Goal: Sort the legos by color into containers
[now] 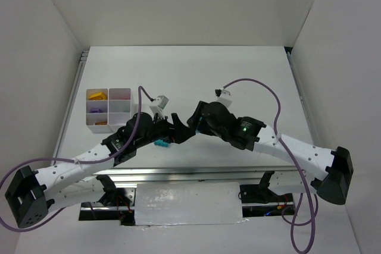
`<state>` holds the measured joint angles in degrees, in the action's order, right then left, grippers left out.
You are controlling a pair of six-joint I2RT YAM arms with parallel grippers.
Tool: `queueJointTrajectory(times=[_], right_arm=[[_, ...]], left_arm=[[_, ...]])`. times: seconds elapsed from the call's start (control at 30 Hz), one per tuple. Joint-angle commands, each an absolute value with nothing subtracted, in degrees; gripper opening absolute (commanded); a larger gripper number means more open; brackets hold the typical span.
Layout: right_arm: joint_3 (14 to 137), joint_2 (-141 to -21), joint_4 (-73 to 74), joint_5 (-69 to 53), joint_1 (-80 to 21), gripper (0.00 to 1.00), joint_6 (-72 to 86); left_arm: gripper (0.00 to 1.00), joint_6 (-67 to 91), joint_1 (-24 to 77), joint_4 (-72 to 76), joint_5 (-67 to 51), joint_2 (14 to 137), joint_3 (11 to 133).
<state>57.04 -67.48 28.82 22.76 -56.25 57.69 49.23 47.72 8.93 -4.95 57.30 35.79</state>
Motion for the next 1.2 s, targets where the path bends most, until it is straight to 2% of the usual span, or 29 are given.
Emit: queueJointTrajectory(times=[0.0,0.2,0.3,0.37,0.47,0.5,0.57,0.6,0.67,0.73,0.8,0.9,0.93,1.0,1.17], right_arm=[[59.41,-65.39,27.95,24.0,-57.57,0.41,58.71],[58.8,-64.95,25.23,21.54,-58.53,0.41,58.54],[58.27,-64.51,24.52,21.62,-58.54,0.41,58.27],[58.71,-64.77,24.61,20.92,-58.62,0.41,57.92],[58.36,-64.6,23.82,19.78,-58.53,0.41,57.57],[58.19,-64.51,23.64,19.43,-58.62,0.41,57.48],[58.01,-64.42,23.73,19.42,-58.62,0.41,57.48],[57.92,-64.51,23.73,19.16,-58.62,0.41,57.39],[57.4,-64.42,23.38,18.72,-58.54,0.41,57.48],[56.87,-64.25,22.59,18.11,-58.54,0.42,57.66],[56.34,-63.9,22.15,17.58,-58.62,0.42,57.66],[55.55,-63.37,20.57,16.44,-58.62,0.63,56.69],[54.42,-62.59,18.48,15.22,-58.54,0.79,56.34],[53.7,-61.62,16.71,14.68,-58.36,0.99,55.73],[51.25,-56.7,14.07,11.88,-55.91,1.0,52.57]], left_arm=[[0.91,50.62,47.99,15.11,-1.93,57.92,36.65],[0.85,50.36,48.08,21.26,-4.83,58.88,36.38],[0.73,50.36,47.99,22.41,-6.59,60.47,37.09],[0.68,50.54,48.08,23.64,-6.94,60.73,36.65],[0.52,50.19,48.08,23.91,-6.6,60.38,36.21],[0.4,50.01,48.08,23.73,-6.5,60.21,36.21],[0.32,49.49,48.08,23.38,-6.07,59.5,36.3],[0.22,49.4,48.08,22.68,-5.89,59.24,36.3],[0.15,48.87,48.08,21.98,-5.1,58.19,36.3],[0.02,48.69,48.08,20.83,-4.14,57.31,36.21],[0.0,48.34,48.08,19.87,-3.43,56.69,36.21],[0.0,47.2,48.08,19.16,-3.69,56.51,36.56],[0.0,47.11,48.08,19.07,-3.78,56.51,36.56],[0.0,46.85,48.08,19.34,-4.22,56.08,36.3],[0.0,46.15,47.99,19.34,-4.92,53.27,35.42]])
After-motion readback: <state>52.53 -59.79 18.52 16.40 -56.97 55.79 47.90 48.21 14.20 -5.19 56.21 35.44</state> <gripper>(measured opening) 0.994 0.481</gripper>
